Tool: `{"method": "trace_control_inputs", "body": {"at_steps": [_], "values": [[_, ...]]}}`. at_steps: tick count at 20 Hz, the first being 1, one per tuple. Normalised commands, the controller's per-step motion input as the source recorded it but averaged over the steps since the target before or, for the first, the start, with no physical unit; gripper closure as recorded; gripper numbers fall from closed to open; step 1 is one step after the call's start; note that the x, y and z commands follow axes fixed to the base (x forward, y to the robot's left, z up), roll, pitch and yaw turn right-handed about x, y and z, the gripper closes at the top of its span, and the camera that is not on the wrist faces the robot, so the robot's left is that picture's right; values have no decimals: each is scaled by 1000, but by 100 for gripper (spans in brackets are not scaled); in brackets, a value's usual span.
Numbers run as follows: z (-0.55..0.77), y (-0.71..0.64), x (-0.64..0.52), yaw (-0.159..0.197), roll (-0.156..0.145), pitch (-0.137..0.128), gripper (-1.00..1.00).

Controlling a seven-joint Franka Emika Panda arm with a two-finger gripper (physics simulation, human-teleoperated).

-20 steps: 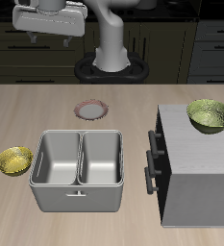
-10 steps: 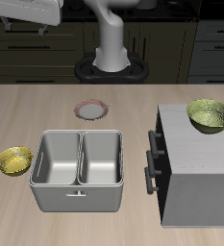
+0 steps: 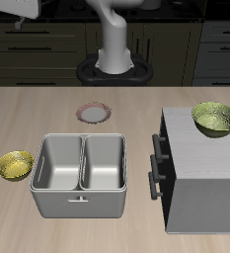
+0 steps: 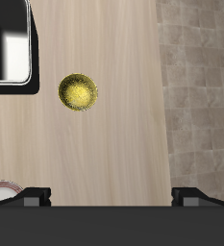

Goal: Place the yellow bowl on the plate

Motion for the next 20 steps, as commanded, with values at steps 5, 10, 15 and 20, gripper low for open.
{"method": "trace_control_inputs", "body": {"at_steps": [5,10,15,20], "values": [[169,-162,197,-13,-36,-13,-100],[202,-6,372,2,-1,-22,-100],[166,207,319,18,23,-36,-100],[137,170,392,7,-3,-10,-100]]}}
